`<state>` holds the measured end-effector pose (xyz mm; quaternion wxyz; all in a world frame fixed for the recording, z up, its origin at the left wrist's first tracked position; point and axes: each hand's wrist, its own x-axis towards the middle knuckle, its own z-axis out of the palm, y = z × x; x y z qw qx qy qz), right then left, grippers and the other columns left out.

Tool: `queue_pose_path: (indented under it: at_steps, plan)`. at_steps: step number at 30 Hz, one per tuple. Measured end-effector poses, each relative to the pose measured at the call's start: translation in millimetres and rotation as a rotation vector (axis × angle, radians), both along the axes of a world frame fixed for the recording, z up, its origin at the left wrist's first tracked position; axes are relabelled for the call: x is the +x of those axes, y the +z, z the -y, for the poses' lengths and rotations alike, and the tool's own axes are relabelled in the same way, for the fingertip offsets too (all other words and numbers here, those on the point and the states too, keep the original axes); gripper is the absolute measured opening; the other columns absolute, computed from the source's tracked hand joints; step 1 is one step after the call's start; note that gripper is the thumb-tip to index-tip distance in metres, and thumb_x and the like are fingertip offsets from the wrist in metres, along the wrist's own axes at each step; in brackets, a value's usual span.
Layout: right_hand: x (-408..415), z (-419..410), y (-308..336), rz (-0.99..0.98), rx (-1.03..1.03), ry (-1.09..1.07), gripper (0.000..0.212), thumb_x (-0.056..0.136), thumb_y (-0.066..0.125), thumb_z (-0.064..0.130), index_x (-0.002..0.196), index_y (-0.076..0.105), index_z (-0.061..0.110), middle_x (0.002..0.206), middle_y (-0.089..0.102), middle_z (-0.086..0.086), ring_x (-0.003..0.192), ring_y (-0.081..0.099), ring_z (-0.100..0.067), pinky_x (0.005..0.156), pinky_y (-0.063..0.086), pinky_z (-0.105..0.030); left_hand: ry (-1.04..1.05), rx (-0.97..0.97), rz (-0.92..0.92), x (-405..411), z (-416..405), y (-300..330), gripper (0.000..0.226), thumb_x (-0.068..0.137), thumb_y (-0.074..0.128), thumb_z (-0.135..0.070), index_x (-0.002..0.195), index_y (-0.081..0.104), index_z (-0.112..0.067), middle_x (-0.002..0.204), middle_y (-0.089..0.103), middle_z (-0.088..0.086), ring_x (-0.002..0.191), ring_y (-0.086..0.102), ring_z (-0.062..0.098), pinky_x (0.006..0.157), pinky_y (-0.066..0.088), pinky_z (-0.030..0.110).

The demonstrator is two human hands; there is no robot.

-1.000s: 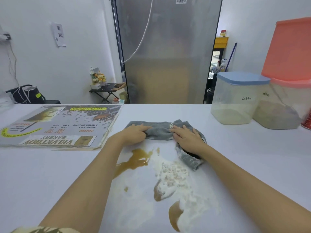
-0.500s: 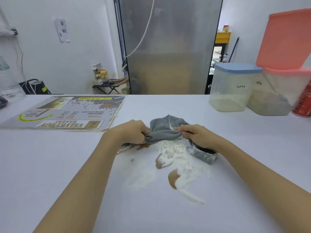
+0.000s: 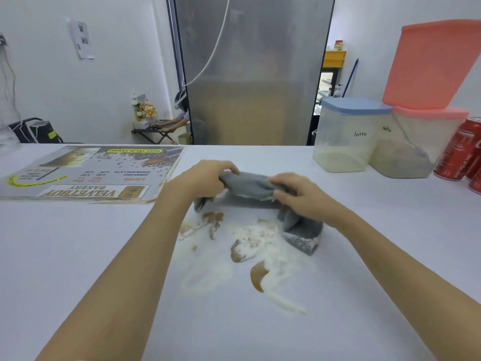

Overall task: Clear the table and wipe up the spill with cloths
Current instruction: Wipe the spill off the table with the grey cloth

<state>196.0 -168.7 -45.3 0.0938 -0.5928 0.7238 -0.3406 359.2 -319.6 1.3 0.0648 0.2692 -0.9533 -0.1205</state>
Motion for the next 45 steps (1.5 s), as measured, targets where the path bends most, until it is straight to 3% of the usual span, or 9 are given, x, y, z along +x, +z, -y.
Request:
queue_pose_path:
  at_steps: [4,14,21,24,31,36,39,41,45]
  plan:
    - [-8.6,21.6,-32.9,-0.215,0.258,-0.057,0.041,0.102,0.036,0.026,0.142,0.041,0.026,0.154,0.028,0.007,0.14,0.027,-0.014,0.112,0.024,-0.033,-0.1,0.169,0.258,-1.7,15.6,-27.0,0.043,0.095,0.05,-0.029,0.137,0.043,-0.035,0.143,0.04,-0.008,0.128,0.039,0.018,0.094,0.028,0.021]
    - [1.2,97.5,-29.1,-0.252,0.318,0.074,0.049,0.101,0.027,0.006,0.142,0.038,0.029,0.156,0.02,0.011,0.147,-0.002,-0.023,0.117,-0.003,-0.044,0.161,0.17,0.09,36.8,40.4,-36.3,0.022,0.097,0.046,-0.023,0.104,0.064,-0.013,0.083,0.059,0.0,0.076,0.052,0.017,0.062,0.038,0.024]
    - [4.8,72.7,-23.5,-0.271,0.327,0.204,0.068,0.094,0.025,-0.006,0.134,0.045,0.045,0.15,0.029,0.023,0.144,0.009,-0.006,0.113,-0.001,-0.042,0.205,0.132,0.267,64.9,-13.0,-21.0,0.018,0.096,0.044,-0.028,0.087,0.058,-0.034,0.099,0.057,-0.004,0.09,0.051,0.019,0.072,0.036,0.027]
    - [-3.0,57.8,-20.9,-0.228,0.298,0.205,0.065,0.091,0.032,-0.008,0.122,0.058,0.043,0.139,0.044,0.025,0.139,0.024,-0.002,0.113,0.01,-0.033,0.19,0.087,0.29,68.0,-36.3,-23.0,0.025,0.095,0.047,-0.03,0.071,0.05,-0.021,0.08,0.055,0.0,0.075,0.049,0.019,0.06,0.034,0.027]
    - [-9.0,39.3,4.7,-0.313,0.298,0.195,0.058,0.087,0.054,-0.004,0.129,0.055,0.036,0.128,0.054,0.005,0.118,0.047,-0.018,0.097,0.041,-0.033,0.274,0.037,-0.02,71.0,-51.3,-13.5,0.016,0.091,0.053,-0.017,0.079,0.063,-0.011,0.077,0.062,0.009,0.078,0.057,0.028,0.056,0.037,0.027]
    - [20.5,56.9,31.4,-0.247,-0.16,0.058,0.05,0.078,0.048,-0.015,0.111,0.07,0.015,0.109,0.063,-0.011,0.101,0.057,-0.028,0.087,0.046,-0.033,0.371,-0.039,-0.192,97.4,-47.5,-2.9,0.024,0.092,0.05,-0.015,0.106,0.065,-0.027,0.097,0.067,0.003,0.094,0.057,0.023,0.075,0.045,0.03]
    - [40.2,73.8,29.0,-0.264,-0.058,0.147,0.053,0.08,0.048,-0.013,0.122,0.063,0.016,0.136,0.051,-0.006,0.123,0.047,-0.023,0.097,0.036,-0.023,0.377,0.012,0.073,114.7,-38.7,-10.4,0.039,0.094,0.049,-0.035,0.133,0.044,-0.04,0.129,0.053,0.003,0.114,0.047,0.024,0.088,0.041,0.032]
    - [51.0,83.1,21.9,-0.278,0.064,0.206,0.052,0.086,0.048,-0.007,0.129,0.057,0.021,0.15,0.036,-0.001,0.135,0.036,-0.019,0.101,0.029,-0.02,0.382,0.055,0.251,120.4,-33.0,-26.6,0.056,0.091,0.045,-0.053,0.142,0.023,-0.047,0.154,0.021,0.003,0.139,0.02,0.028,0.108,0.027,0.043]
    - [68.9,90.2,5.7,-0.304,0.244,0.331,0.035,0.099,0.041,0.013,0.131,0.056,0.019,0.148,0.039,-0.003,0.131,0.041,-0.023,0.105,0.033,-0.029,0.219,0.045,0.096,119.1,-23.3,-61.1,0.063,0.085,0.03,-0.069,0.138,-0.001,-0.056,0.156,-0.018,-0.014,0.142,-0.024,0.016,0.115,-0.007,0.047]
